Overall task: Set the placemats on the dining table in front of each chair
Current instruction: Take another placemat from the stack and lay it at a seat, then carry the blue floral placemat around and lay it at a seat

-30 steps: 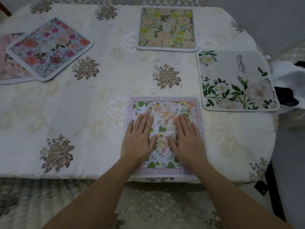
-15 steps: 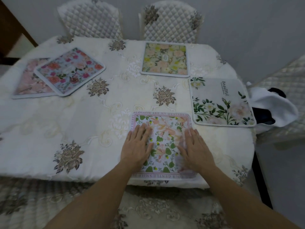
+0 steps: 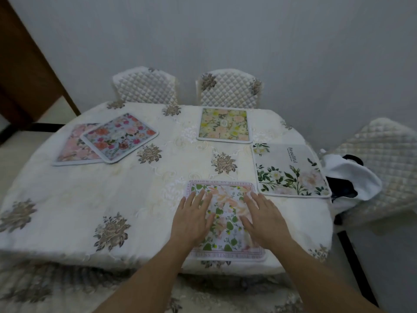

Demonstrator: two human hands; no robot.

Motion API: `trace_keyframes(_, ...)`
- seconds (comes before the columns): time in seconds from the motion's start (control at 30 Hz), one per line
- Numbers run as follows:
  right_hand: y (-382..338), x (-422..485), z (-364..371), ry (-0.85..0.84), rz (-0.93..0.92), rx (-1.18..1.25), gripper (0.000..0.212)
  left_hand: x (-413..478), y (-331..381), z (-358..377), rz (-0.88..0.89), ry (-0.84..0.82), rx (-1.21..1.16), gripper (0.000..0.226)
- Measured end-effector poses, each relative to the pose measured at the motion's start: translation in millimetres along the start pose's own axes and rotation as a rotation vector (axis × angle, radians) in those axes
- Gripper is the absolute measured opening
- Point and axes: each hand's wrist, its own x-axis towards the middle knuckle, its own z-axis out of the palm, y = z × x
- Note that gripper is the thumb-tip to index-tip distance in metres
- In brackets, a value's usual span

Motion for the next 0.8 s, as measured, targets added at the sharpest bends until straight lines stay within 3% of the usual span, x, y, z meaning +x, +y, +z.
trace_keyframes(0.33, -37, -5, -24, 0.143, -0.189, 0.042, 0.059, -47, 6, -37, -0.121, 0.169, 0.073, 0.061)
trace_keyframes(0.53, -81, -12, -19, 0.052, -0.376, 0.127, 0.059, -96, -3, -37, -0.227, 0.266, 0.103, 0.053)
trace_keyframes(0.8, -195, -26, -9, 0.087, -0.736, 0.154, 0.054, -216, -50, -53, -0.572, 0.325, 0.148, 0.049)
